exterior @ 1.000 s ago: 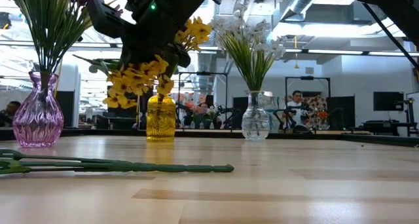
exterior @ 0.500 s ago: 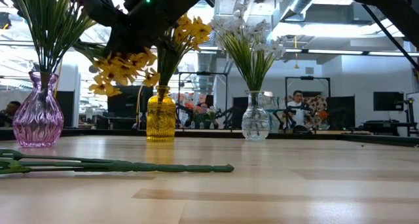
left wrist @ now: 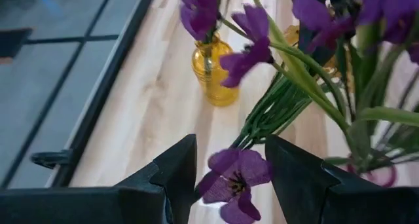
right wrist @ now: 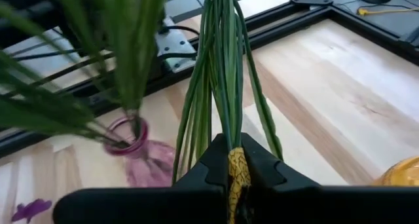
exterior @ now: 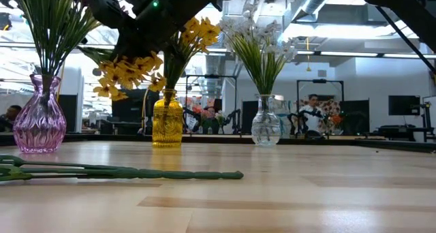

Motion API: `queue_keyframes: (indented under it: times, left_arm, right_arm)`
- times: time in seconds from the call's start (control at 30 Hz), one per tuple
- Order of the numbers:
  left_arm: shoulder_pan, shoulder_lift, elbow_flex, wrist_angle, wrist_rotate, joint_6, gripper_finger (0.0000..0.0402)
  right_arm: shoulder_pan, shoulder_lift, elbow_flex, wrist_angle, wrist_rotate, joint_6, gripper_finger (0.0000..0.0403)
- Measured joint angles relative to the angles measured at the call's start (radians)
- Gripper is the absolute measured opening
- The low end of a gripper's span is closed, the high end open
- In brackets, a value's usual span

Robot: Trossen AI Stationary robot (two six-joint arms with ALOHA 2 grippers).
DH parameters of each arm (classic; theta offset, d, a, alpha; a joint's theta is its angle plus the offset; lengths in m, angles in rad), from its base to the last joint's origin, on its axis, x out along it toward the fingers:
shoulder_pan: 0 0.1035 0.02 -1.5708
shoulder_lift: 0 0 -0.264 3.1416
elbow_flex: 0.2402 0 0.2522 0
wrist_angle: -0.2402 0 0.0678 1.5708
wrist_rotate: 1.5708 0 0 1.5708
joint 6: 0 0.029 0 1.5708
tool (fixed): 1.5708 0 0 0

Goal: Sort flowers into vase by color
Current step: Put the yellow flowers into the yellow vase

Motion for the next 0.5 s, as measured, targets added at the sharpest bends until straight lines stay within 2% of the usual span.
queue_keyframes:
  times: [0.5]
  left_arm:
    - [0.000,0.000,0.007,0.148,-0.135,-0.029,0.0169]
  right_arm:
    - [-0.026,0.000,0.000,-0.003,0.005,0.027,0.0046]
